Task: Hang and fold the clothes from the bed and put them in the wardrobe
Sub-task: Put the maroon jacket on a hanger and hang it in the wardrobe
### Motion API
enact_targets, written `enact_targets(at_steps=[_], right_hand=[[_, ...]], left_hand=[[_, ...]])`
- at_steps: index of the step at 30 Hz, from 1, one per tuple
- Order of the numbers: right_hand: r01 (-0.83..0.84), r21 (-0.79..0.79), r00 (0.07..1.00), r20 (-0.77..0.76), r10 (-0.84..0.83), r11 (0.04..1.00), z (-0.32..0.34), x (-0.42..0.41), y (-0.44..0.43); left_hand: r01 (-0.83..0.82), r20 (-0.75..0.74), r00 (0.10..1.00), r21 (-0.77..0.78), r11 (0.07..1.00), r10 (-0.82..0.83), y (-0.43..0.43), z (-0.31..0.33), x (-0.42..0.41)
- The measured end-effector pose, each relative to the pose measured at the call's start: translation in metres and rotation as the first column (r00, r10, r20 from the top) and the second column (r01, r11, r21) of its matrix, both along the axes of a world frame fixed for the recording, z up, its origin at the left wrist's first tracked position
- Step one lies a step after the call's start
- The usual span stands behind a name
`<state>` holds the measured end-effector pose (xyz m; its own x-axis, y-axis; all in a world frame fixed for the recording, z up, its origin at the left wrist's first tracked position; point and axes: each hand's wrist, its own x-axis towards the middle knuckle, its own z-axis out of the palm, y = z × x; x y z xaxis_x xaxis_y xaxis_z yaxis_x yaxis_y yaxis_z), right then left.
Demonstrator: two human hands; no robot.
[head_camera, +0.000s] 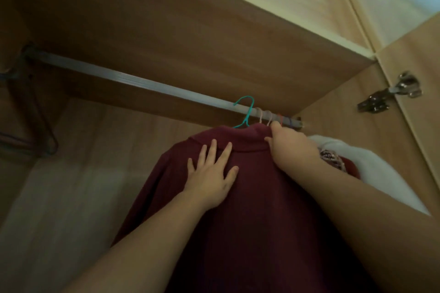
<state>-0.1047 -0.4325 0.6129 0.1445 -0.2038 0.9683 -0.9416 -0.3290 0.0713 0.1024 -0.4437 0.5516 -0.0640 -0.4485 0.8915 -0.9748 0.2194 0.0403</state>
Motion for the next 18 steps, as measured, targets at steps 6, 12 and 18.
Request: enact_targets(at_steps=[6,12,18], right_hand=[[0.107,-0.024,0.994,-0.014,-0.107,0.994,0.034,0.014,-0.027],[0.209,0.067,0.978,-0.021,-0.208,0.976,0.042,0.017,-0.045],[0.393,-0.038,0.914,-0.091,-0.395,0.919,0.011,0.029,-0.040]], left_hand=[[0.131,-0.098,0.987,0.054,0.990,-0.125,-0.057,0.034,-0.008],[0.240,-0.117,0.966,0.078,0.968,-0.230,-0.104,0.042,-0.011],[0.308,-0.136,0.943,0.021,0.951,-0.302,-0.127,-0.006,-0.017]])
